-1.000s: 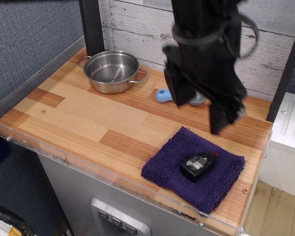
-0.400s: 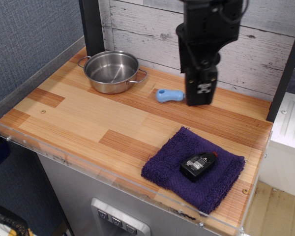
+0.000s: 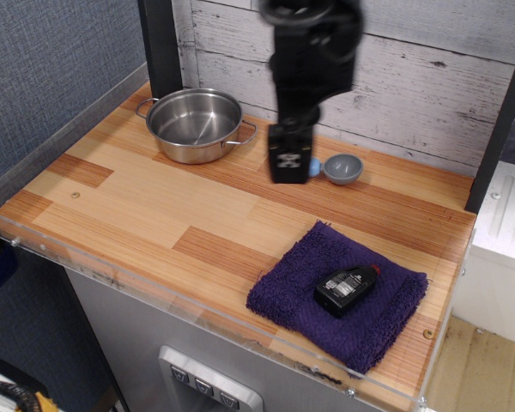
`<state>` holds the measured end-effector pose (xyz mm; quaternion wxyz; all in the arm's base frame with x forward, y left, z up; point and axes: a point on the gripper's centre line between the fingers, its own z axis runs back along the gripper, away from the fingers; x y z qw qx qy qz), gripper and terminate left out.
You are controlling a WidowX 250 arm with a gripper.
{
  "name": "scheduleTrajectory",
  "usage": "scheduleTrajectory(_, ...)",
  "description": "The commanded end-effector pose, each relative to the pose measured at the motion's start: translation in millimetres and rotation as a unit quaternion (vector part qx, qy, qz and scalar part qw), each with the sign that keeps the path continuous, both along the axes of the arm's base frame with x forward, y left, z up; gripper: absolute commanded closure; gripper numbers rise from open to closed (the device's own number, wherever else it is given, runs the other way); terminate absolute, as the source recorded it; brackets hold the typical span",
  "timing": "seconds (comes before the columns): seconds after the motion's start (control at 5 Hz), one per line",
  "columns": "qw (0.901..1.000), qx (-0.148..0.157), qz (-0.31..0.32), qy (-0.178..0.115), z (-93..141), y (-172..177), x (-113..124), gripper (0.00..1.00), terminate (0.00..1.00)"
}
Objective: Place the spatula near the dark purple napkin
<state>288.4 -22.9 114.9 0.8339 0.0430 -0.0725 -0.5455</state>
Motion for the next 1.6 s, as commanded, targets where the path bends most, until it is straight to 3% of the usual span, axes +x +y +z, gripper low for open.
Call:
scheduleTrajectory(0.0,0.9986,0.011,0.011,-0.051,-5,27,43,0.0,0.0)
scheduleTrajectory(0.6,0.9986,0.001,0.033,-0.04,-44,41,87,0.0,0.0)
scheduleTrajectory(1.4,0.9989,-0.018,0.02,-0.038,-85,34,107,0.0,0.0)
